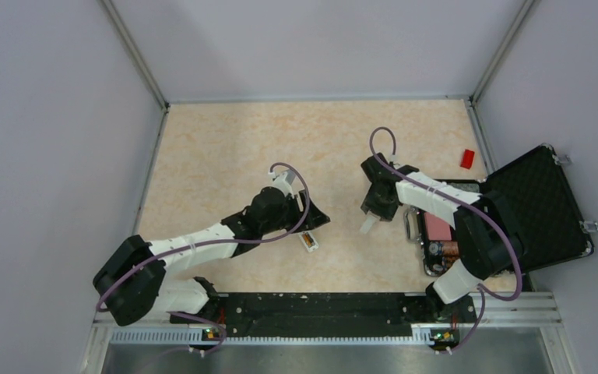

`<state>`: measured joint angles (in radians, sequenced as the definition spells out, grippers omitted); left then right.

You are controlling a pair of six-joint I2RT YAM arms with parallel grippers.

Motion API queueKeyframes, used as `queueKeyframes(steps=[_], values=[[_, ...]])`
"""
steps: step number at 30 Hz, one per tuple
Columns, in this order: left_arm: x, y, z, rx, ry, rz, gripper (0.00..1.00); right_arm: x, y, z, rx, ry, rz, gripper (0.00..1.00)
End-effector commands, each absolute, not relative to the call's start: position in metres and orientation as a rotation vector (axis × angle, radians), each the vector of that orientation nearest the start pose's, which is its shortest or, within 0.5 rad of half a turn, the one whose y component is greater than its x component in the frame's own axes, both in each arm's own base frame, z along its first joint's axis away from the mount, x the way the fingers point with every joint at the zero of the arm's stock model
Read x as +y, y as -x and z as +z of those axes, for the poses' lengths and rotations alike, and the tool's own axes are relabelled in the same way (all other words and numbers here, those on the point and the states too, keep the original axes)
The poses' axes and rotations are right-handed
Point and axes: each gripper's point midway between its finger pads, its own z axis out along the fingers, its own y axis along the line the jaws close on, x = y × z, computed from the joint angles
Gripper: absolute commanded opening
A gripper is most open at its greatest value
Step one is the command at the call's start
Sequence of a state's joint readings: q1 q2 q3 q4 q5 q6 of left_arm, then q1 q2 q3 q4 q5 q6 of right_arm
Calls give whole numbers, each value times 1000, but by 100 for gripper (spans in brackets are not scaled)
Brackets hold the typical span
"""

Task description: Load the batteries into the remote control

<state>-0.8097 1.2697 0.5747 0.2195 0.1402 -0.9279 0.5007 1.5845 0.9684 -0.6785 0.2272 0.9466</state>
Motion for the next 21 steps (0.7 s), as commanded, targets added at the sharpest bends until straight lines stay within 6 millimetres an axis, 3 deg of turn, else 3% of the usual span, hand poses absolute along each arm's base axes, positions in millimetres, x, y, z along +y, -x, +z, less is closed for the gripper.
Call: queueKeyframes(steps=[1,21], values=[[-323,-229,153,2155,5,-1211,66,136,-270,30,2691,-723,-16,49],[-330,-230,152,2153,-11,-1221,66,126,-273,7,2656,-957,-140,50]])
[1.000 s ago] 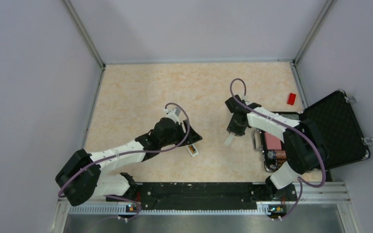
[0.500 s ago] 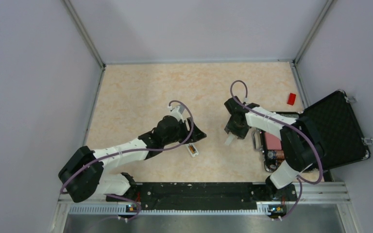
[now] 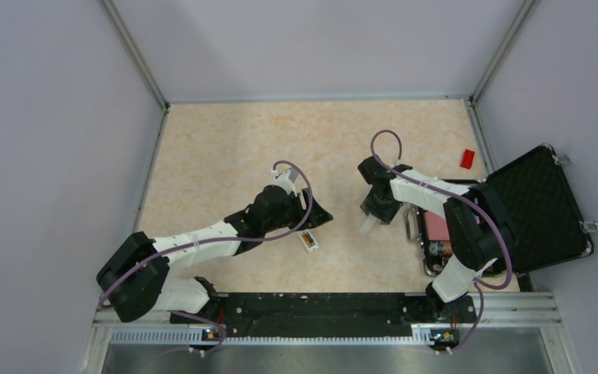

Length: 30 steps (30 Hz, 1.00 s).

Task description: Load the batteries into the remote control

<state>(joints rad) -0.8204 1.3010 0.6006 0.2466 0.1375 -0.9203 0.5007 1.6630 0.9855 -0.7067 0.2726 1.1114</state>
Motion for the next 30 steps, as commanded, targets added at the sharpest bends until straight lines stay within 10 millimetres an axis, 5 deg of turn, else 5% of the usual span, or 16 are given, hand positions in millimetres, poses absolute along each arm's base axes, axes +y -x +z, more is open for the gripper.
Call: queueKeyframes(steps=[1,10,23,30], values=[[-330,-230,153,2152,-10,-1222,66,126,-273,6,2659,-964,-142,49],[-331,-229,151,2157,-9,-1222,66,131,-267,-4,2699,-994,-137,41],[-332,-230,149,2160,-3,-1217,66,145,-267,-6,2735,-1037,-64,46],[-332,-231,148,2163,-4,-1212,66,150,-270,-14,2756,-1056,-65,37]])
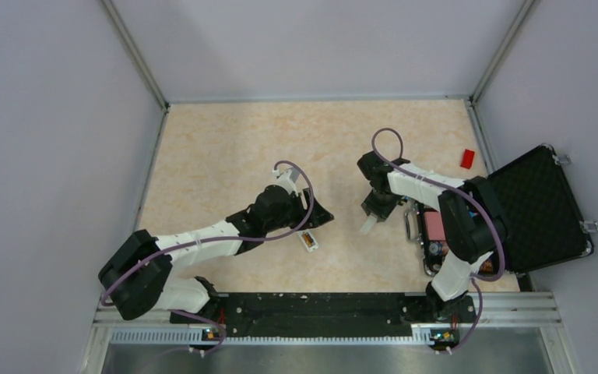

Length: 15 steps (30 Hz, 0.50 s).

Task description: Load the batteries into the remote control

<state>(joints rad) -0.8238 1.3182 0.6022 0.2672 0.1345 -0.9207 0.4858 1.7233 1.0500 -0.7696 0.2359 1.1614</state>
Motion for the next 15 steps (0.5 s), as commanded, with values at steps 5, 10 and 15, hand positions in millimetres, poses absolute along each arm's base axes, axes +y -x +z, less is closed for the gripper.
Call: queueKeyframes(steps=[5,10,15], values=[[-333,-231,148,2160,-22,-1215,66,148,-268,-19,2766,-1049,-87,26],[-337,-231,145,2166,-43,-1217,67,144,-270,-10,2747,-996,-84,25],[-346,-232,139,2184,-64,-1215,67,140,-272,5,2721,-941,-69,25]])
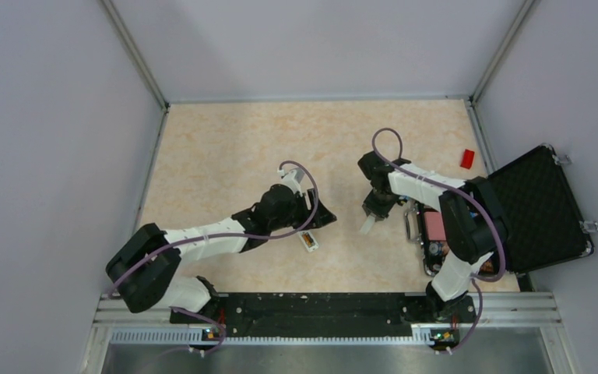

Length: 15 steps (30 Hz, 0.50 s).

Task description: Load the batteries into the remote control

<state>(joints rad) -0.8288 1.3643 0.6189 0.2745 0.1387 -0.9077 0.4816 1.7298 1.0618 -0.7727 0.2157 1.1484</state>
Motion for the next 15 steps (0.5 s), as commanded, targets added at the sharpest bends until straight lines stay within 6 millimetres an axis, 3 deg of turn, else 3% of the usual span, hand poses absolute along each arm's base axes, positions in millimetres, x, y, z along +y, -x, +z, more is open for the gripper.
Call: queueKeyframes(steps=[1,15], values=[[-348,-233,138,2187,-67,-1215,67,139,-272,8,2716,-935,-66,25],[-380,-232,115,2224,-138,-1238,67,149,-283,55,2648,-896,94,26]])
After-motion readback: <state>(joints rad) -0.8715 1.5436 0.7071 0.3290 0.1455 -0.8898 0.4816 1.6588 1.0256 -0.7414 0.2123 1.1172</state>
